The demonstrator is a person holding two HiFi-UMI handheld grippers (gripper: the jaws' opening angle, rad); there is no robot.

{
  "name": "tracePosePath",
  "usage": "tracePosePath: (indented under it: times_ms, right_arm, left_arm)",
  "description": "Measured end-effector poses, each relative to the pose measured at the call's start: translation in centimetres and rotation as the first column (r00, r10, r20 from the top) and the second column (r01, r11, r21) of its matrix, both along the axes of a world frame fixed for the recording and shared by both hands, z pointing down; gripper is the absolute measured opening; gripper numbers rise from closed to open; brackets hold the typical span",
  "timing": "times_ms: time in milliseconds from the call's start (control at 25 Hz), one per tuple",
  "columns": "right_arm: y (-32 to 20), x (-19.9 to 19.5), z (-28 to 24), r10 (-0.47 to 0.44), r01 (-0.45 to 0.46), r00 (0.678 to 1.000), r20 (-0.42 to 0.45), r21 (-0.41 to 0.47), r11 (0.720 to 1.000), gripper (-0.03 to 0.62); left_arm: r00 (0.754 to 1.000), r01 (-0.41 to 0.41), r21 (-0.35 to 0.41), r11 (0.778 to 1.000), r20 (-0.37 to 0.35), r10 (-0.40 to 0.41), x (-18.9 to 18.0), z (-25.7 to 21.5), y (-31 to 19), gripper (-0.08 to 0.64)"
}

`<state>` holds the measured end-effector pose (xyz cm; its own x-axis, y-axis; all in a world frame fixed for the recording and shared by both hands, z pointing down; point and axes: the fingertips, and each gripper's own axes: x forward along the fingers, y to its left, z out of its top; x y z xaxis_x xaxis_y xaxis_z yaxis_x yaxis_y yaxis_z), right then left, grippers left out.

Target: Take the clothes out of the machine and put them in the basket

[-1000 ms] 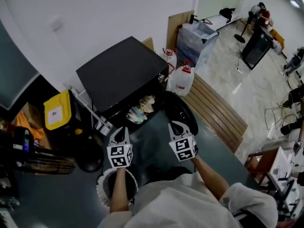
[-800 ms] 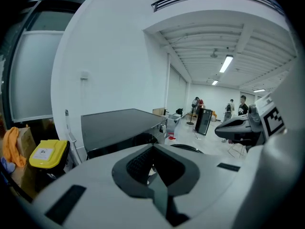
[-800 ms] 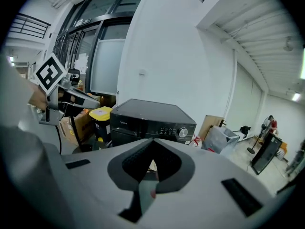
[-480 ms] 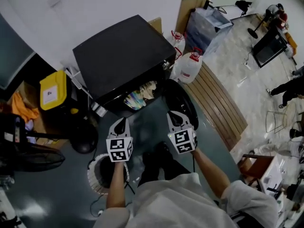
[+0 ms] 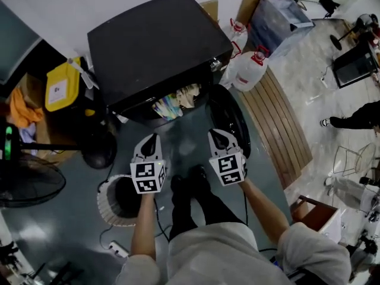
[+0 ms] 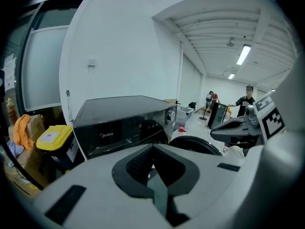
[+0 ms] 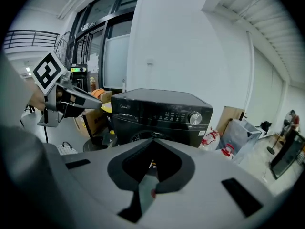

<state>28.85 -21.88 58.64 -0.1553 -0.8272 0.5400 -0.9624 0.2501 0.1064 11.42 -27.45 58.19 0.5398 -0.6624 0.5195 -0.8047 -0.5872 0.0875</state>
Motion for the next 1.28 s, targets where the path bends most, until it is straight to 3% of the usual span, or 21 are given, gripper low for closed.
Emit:
tracePosePath:
  times_ms: [520,960,1280]
  right_arm:
    - [-2.7,0.4,9.0,0.032,-0.032,0.999,0.012,-0.028,0.999,0.022]
    - [-4.6,-1.2,19.9,0.063,-0.064,0.998,-0.019,-0.05,0.997,0.021]
    - [-8.4,-0.1,26.0,0.089,-0.09,0.995,-0.045,-0.019,0.996,0.023]
  left_arm:
    - [1.0,0.02,-0.071,0.997,0.001,-0.02,-0.2,10.1,-0.2,0.017]
    - [1.0,-0.005,-0.079,0.997,-0.018,0.004,-1.5,19.7,-2.3,0.017]
    - [1.0,0.02,-0.072,0.997,-0.023,-0.022,-2.3,25.9,-5.3,0.017]
